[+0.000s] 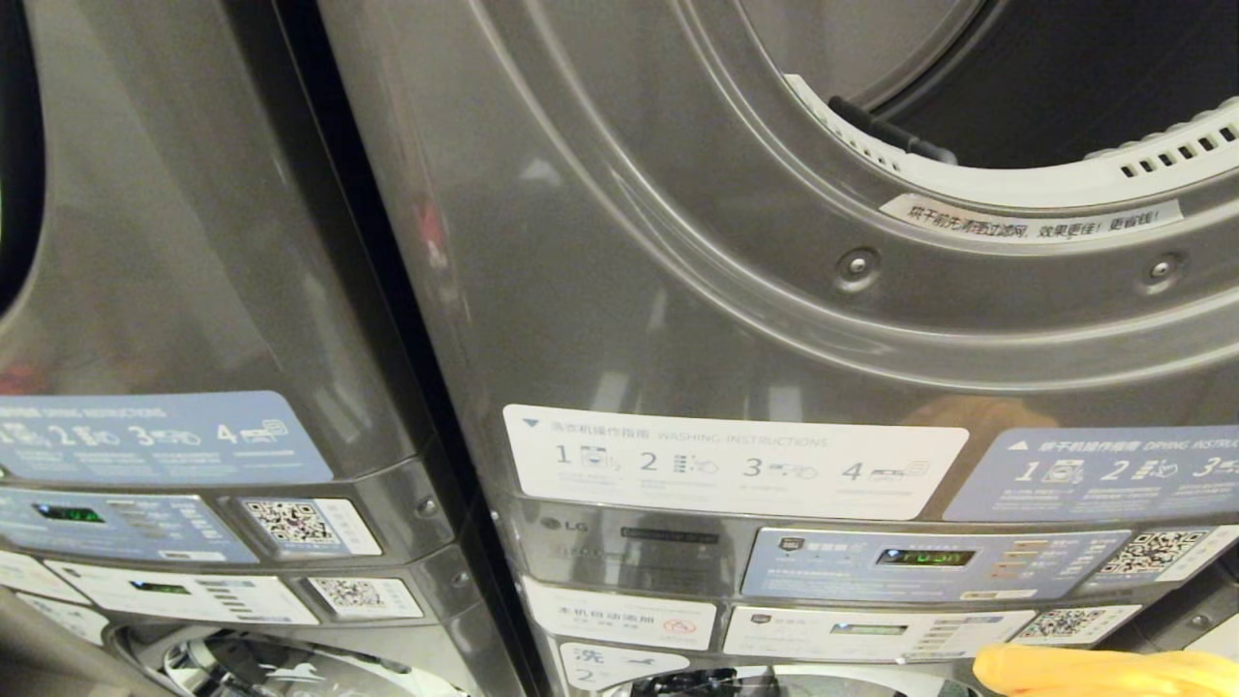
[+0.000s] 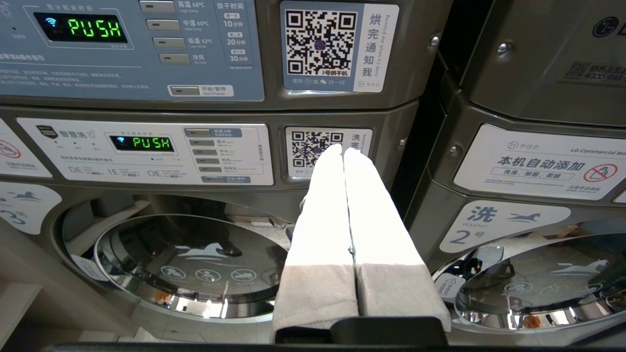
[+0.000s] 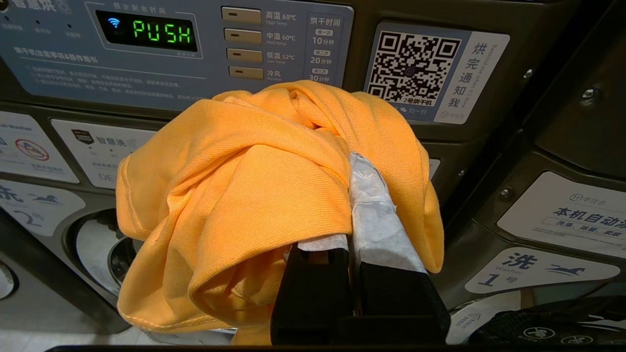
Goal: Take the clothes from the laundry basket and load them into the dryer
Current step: Put the clothes in the dryer
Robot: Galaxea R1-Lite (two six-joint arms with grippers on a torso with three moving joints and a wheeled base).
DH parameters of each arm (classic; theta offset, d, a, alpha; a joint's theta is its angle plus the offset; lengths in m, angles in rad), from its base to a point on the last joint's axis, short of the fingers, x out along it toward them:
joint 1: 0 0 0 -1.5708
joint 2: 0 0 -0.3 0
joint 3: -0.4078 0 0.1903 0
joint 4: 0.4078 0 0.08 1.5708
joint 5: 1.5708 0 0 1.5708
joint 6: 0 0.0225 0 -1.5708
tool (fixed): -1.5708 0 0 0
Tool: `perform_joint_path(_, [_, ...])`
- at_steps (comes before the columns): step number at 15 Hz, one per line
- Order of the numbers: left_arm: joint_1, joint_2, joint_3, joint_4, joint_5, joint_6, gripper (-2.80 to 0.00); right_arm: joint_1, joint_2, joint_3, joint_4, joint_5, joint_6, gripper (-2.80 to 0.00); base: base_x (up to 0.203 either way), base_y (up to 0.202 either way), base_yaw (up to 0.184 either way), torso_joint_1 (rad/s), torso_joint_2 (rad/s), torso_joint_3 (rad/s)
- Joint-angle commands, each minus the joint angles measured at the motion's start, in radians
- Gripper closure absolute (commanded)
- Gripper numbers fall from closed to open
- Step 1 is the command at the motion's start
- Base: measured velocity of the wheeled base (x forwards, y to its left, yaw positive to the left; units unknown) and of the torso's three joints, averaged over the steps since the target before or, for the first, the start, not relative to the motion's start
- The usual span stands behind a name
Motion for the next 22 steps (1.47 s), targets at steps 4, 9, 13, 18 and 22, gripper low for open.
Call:
perform_joint_path(4, [0.0, -0.002, 0.0, -0.001, 0.0, 0.001, 0.0, 0.0, -0.001, 0.0, 0.0, -0.002, -0.004, 0.0, 0.0, 0.0, 0.0, 0.06, -0.12, -0.062])
perform_joint_path(9, [0.0, -0.002, 0.0, 0.0, 0.001, 0.001, 0.0, 0.0, -0.001, 0.0, 0.0, 0.0, 0.0, 0.0, 0.0, 0.0, 0.0, 0.058, -0.12, -0.062])
perform_joint_path(13, [0.0, -0.002, 0.0, 0.0, 0.0, 0.0, 0.0, 0.0, -0.001, 0.0, 0.0, 0.001, -0.004, 0.0, 0.0, 0.0, 0.0, 0.054, -0.11, -0.051])
perform_joint_path(18, [0.0, -0.001, 0.0, 0.0, 0.0, 0.0, 0.0, 0.0, -0.001, 0.0, 0.002, 0.0, 0.0, 0.0, 0.0, 0.0, 0.0, 0.055, -0.11, -0.054])
perform_joint_path(22, [0.0, -0.002, 0.0, 0.0, 0.0, 0.0, 0.0, 0.0, -0.001, 0.0, 0.002, -0.001, -0.005, 0.0, 0.0, 0.0, 0.0, 0.056, -0.11, -0.055])
